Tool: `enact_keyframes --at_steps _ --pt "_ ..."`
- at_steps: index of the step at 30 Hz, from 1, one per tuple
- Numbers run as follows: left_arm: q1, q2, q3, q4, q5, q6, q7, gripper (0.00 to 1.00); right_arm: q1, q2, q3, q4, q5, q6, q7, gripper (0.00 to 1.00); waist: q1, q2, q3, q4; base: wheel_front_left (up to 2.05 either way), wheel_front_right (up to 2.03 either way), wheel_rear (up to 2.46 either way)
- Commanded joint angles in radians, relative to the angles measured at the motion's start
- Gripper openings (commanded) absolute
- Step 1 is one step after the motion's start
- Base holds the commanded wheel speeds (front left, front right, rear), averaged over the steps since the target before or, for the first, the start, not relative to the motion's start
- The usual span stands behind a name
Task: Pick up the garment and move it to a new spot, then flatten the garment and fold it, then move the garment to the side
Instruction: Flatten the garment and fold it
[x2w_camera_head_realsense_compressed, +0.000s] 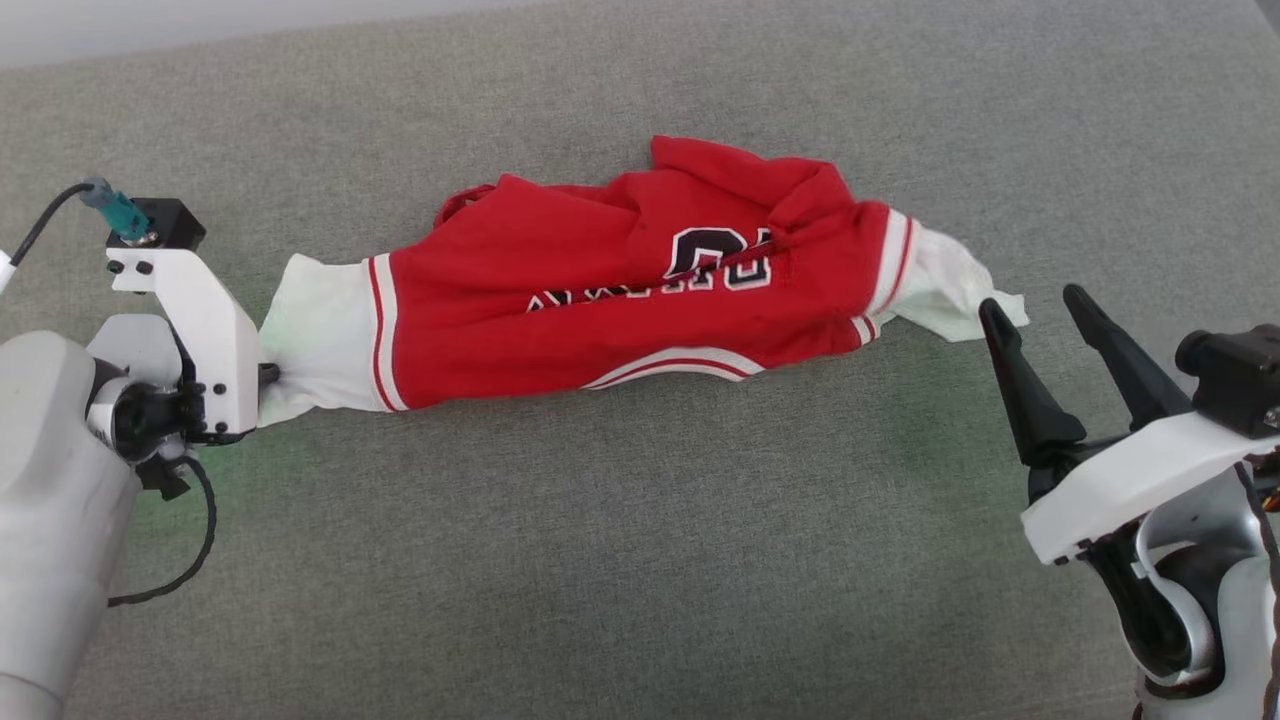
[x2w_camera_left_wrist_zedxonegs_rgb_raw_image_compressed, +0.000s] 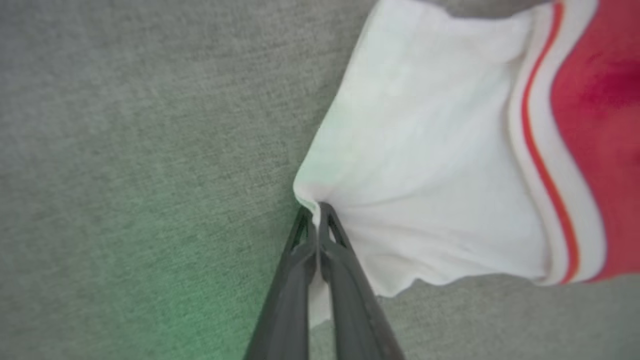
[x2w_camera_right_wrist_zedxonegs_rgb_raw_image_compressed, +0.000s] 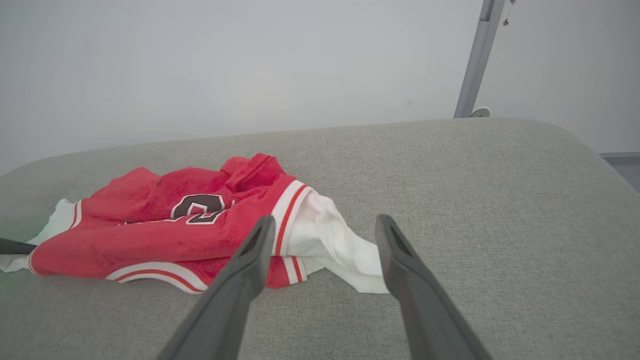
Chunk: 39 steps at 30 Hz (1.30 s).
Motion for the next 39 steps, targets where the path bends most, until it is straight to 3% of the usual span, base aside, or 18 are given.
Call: enact_keyframes --at_steps 1,8,16,27,32,39 --pt "0.072 -0.030 -0.030 0.056 -0.001 0.009 0.038 0.00 -0.010 -0.001 -0.003 0.002 0.004 0.000 0.001 1.00 0.0000 -0.0001 0.001 0.002 0.00 0.00 0.00" --pt "0.093 0.015 -0.020 0.052 -0.024 0.035 0.105 0.00 0.007 -0.009 -0.021 -0.005 0.004 0.000 0.013 1.00 0.0000 -0.0001 -0.011 0.028 0.00 0.00 0.00" --pt "0.173 0.099 -0.001 -0.122 -0.038 0.072 0.140 0.00 0.031 -0.018 -0.050 -0.019 0.003 0.000 0.040 1.00 0.0000 -0.0001 -0.030 0.065 0.00 0.00 0.00" --pt "0.399 0.222 0.069 -0.529 -0.106 0.247 0.205 0.00 0.050 -0.027 -0.057 -0.030 0.019 0.000 0.084 1.00 0.0000 -0.0001 -0.039 0.106 0.00 0.00 0.00" --pt "0.441 0.237 0.084 -0.623 -0.119 0.290 0.209 0.00 0.048 -0.048 -0.027 -0.023 0.037 0.000 0.113 1.00 0.0000 -0.0001 -0.040 0.114 0.00 0.00 0.00" --pt "0.443 0.215 0.075 -0.655 -0.119 0.306 0.209 0.00 0.033 -0.153 0.071 0.010 0.091 0.000 0.252 1.00 0.0000 -0.0001 -0.040 0.120 0.00 0.00 0.00"
